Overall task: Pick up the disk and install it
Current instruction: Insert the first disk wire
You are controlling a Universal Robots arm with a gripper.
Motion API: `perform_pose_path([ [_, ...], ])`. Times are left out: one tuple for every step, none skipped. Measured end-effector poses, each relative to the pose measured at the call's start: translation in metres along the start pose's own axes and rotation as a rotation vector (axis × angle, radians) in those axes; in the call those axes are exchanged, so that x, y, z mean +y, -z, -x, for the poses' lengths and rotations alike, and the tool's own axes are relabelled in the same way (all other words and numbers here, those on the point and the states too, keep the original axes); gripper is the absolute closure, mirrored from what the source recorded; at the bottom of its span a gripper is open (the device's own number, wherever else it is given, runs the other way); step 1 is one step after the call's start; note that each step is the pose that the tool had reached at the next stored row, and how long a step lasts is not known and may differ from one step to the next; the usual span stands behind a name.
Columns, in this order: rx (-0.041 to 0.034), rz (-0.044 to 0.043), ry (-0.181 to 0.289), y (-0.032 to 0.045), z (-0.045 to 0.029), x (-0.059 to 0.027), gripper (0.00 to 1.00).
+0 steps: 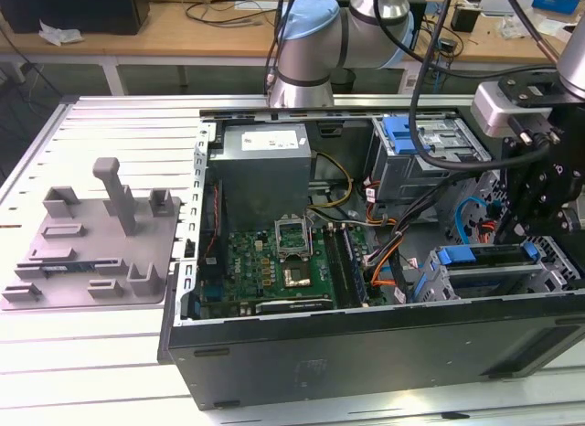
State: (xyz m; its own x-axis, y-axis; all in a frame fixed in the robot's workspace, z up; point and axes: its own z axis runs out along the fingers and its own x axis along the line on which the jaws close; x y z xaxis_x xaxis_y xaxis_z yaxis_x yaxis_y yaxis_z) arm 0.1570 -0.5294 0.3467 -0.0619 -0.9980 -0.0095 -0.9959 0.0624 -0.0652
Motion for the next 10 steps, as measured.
perform_pose_path([
  [0.0002,0.0001,0.000,0.0004,0.0000,-0.0001,0.83],
  [0.0001,0.0002,0.000,0.0006,0.0000,-0.0001,0.83],
  [-0.0003,0.0004,0.000,0.0011,0.0000,-0.0002,0.83],
  [-0.0017,0.0011,0.000,0.0017,0.0000,-0.0003,0.83],
  [-0.0026,0.0018,0.000,0.0024,0.0001,-0.0005,0.83],
  [-0.0043,0.0038,0.000,0.0034,0.0001,-0.0007,0.83],
  [-0.0045,0.0057,0.000,0.0040,0.0000,-0.0008,0.83],
  [-0.0049,0.0082,0.000,0.0045,0.0000,-0.0010,0.83],
  [-0.0050,0.0119,0.000,0.0048,-0.0001,-0.0013,0.83],
  [-0.0050,0.0148,0.000,0.0049,-0.0002,-0.0017,0.83],
])
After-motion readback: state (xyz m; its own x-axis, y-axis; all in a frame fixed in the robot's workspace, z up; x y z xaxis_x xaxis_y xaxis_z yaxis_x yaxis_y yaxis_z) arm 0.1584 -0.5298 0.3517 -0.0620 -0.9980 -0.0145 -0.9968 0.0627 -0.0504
